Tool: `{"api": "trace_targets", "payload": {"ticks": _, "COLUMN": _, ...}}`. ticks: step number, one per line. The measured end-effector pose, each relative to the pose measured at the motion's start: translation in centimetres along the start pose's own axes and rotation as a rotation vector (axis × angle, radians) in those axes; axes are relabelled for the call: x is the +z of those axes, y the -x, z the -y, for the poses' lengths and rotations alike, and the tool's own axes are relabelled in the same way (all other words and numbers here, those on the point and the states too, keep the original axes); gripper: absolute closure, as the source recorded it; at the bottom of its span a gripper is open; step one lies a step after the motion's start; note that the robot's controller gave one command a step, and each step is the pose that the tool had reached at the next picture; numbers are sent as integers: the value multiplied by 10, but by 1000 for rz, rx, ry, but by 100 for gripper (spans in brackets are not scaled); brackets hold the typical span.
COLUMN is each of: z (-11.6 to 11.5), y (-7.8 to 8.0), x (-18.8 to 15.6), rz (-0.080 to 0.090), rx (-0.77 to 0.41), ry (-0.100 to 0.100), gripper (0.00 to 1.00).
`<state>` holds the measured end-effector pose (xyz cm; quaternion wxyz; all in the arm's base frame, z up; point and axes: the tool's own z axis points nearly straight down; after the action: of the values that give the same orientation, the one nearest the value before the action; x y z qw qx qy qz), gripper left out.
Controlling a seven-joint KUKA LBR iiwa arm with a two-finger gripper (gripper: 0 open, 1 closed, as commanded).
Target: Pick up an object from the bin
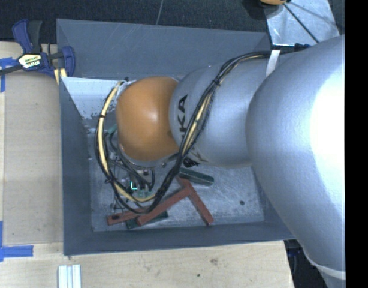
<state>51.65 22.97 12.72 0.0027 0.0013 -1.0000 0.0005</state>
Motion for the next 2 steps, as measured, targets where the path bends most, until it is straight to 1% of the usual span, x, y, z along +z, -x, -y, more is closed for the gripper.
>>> {"api": "trace_targets", "payload": {"ticks": 1, "z": 1, "y": 2, "x": -4, "rz": 7, "rx": 3, "ry": 2, "gripper": 0}}
{"api": "trace_targets", "payload": {"ticks": 2, "z": 48, "y": 37, "x": 42, "rz": 11, "rx": -242, "ry": 2, "gripper": 0}}
